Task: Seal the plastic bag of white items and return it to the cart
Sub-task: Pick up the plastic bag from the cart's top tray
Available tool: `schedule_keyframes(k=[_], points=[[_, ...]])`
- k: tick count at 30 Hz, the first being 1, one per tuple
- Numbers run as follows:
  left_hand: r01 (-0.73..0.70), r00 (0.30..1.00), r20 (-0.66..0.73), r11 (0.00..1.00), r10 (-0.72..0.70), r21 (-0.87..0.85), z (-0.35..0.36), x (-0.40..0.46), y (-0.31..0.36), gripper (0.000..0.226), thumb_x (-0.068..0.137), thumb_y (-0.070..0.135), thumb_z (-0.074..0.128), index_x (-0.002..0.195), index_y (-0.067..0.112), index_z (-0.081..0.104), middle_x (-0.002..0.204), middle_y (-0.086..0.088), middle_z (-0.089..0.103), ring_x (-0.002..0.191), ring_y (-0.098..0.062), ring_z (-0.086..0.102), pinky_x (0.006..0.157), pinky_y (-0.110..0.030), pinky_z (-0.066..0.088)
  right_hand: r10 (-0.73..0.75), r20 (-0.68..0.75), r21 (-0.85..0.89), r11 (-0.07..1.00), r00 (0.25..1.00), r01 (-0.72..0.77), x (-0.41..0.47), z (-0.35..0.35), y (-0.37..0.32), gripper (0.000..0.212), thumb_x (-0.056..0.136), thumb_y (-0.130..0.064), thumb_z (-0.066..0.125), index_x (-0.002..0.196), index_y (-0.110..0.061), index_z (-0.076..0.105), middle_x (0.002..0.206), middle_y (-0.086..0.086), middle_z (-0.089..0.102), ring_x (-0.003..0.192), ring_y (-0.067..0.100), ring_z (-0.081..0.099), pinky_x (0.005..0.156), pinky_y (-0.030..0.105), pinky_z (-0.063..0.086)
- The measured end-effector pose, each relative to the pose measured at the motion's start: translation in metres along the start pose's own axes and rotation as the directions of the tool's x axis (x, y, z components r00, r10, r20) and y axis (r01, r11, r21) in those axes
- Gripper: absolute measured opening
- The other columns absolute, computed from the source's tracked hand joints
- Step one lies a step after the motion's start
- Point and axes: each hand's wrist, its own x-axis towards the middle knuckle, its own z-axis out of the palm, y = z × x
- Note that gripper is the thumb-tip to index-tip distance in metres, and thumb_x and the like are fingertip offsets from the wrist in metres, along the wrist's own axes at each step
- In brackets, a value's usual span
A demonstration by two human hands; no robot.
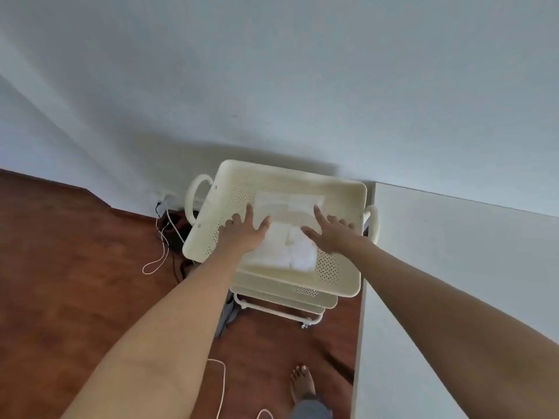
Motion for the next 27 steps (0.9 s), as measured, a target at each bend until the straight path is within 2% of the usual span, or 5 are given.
schedule_keyframes(k=[8,14,20,24,27], points=[[-0.024,0.998,0.061,0.994,0.030,-0.111,0.038,-0.002,-0.002,0.082,0.094,0.077,0.019,0.156,0.043,-0.022,0.165,-0.018,0.016,0.141,-0.043,0.037,0.112,-0.055,0.035,-0.060,0.129,0.244,0.969,0.990,0.027,0.006,0.040,-0.014,0.084,0.103,-0.065,0.032,0.161,-0.037,-0.021,0.171,0.020,-0.002,0.144,0.044,0.042,0.117,0.057,0.035],[-0.097,0.994,-0.058,0.990,0.091,-0.099,0.046,-0.008,0.009,0.083,0.096,0.075,0.023,0.151,0.044,-0.031,0.151,-0.024,0.038,0.115,-0.042,0.060,0.096,-0.053,0.050,-0.127,-0.091,0.329,0.932,0.988,0.150,-0.003,0.048,-0.012,0.089,0.104,-0.058,0.040,0.156,-0.041,-0.029,0.148,0.029,0.040,0.105,0.041,0.062,0.096,0.052,0.050],[-0.174,0.972,-0.185,0.974,0.146,-0.147,0.040,-0.021,0.018,0.075,0.099,0.071,0.019,0.150,0.048,-0.029,0.103,-0.017,0.063,0.076,-0.032,0.065,0.070,-0.042,0.055,-0.088,-0.254,0.367,0.913,0.963,0.180,-0.012,0.041,-0.003,0.091,0.101,-0.066,0.039,0.155,-0.045,-0.030,0.132,0.030,0.054,0.110,0.043,0.062,0.098,0.054,0.049],[-0.261,0.936,-0.293,0.944,0.195,-0.204,0.025,-0.037,0.031,0.073,0.100,0.068,0.021,0.152,0.049,-0.026,0.063,-0.006,0.053,0.050,-0.022,0.054,0.050,-0.032,0.047,-0.040,-0.344,0.424,0.885,0.938,0.193,-0.024,0.029,0.006,0.090,0.097,-0.073,0.037,0.153,-0.051,-0.031,0.110,0.023,0.057,0.083,0.034,0.061,0.083,0.045,0.050],[-0.327,0.906,-0.357,0.911,0.226,-0.253,0.015,-0.054,0.045,0.073,0.101,0.067,0.024,0.153,0.050,-0.023,0.056,-0.004,0.051,0.046,-0.022,0.053,0.047,-0.031,0.044,-0.037,-0.405,0.465,0.852,0.914,0.241,-0.037,0.017,0.011,0.090,0.097,-0.071,0.040,0.155,-0.052,-0.026,0.116,0.021,0.053,0.087,0.034,0.062,0.080,0.039,0.041]])
